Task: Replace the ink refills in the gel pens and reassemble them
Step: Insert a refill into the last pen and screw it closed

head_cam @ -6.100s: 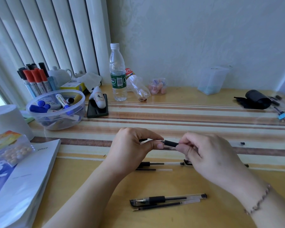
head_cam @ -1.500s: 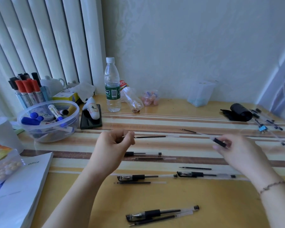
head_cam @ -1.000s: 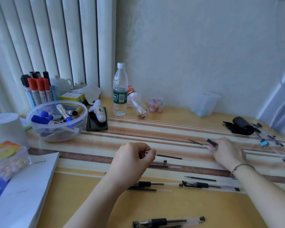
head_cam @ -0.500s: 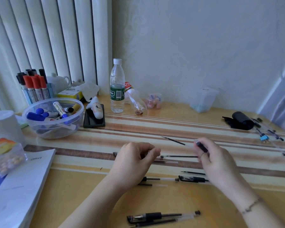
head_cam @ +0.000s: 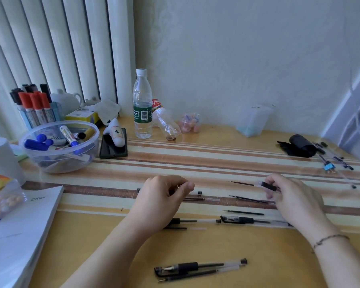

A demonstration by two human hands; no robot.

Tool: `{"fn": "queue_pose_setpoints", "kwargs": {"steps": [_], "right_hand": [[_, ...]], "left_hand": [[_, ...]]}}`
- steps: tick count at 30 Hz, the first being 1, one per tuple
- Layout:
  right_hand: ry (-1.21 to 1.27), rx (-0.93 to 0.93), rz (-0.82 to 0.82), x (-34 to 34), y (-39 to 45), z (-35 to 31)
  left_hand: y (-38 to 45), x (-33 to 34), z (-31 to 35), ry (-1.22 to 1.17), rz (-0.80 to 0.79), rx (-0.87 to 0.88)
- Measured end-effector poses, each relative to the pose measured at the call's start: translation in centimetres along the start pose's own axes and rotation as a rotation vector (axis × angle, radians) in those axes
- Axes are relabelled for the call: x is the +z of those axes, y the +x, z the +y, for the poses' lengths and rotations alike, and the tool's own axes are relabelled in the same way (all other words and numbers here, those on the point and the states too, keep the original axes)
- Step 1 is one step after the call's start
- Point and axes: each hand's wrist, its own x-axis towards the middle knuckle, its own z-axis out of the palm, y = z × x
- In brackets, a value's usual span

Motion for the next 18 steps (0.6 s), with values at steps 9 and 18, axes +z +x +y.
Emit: {"fn": "queue_pose_setpoints", "kwargs": {"steps": [9,18], "right_hand": [[0.624,-0.301,0.044,-3.2,-2.3,-4.5],[0.508,-0.383,0.135,-2.9,-2.3,-4.4]], "left_hand": [[0.0,0.1,0.7,-0.277,-0.096,-0.03],[-0.1,0.4,0.7,-0.257,-0.12,-0.006]]}}
